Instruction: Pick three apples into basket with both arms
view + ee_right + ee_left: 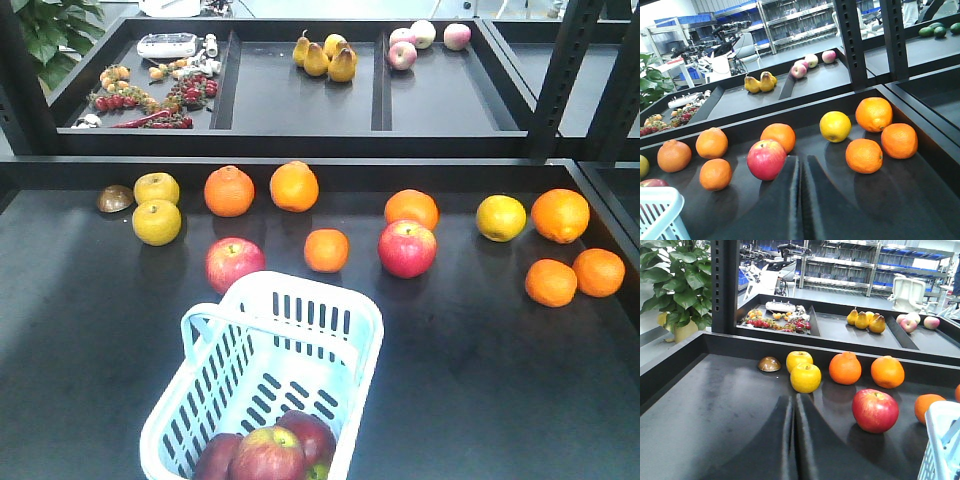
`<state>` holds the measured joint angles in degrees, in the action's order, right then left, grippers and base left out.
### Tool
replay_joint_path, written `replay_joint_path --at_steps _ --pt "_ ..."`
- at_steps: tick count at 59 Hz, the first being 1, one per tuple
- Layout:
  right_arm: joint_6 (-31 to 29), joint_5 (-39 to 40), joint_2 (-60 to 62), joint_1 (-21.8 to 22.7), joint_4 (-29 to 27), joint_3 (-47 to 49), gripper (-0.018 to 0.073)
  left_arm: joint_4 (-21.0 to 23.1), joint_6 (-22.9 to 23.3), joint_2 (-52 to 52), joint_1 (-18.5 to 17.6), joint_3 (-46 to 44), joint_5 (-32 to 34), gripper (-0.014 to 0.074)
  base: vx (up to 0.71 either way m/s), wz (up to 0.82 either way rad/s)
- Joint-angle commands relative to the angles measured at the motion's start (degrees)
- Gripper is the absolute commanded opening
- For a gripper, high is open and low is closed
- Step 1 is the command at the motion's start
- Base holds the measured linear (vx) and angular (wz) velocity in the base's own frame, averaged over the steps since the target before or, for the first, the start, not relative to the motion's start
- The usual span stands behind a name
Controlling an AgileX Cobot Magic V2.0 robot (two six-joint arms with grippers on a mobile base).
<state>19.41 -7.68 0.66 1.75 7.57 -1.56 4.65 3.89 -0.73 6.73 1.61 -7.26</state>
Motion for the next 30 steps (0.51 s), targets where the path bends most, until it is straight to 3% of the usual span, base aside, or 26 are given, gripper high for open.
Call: replay_joint_path --at_steps 1,30 --pt "-0.16 3.99 0.66 0.41 0.67 -0.88 -0.0004 0.58 -0.04 -0.73 0.08 -1.48 4.30 -0.0006 0.00 0.00" --pt "-0.16 3.79 0.66 0.41 0.72 -0.83 -0.0004 0.58 -0.04 -0.73 0.08 -1.48 4.30 -0.0006 0.00 0.00"
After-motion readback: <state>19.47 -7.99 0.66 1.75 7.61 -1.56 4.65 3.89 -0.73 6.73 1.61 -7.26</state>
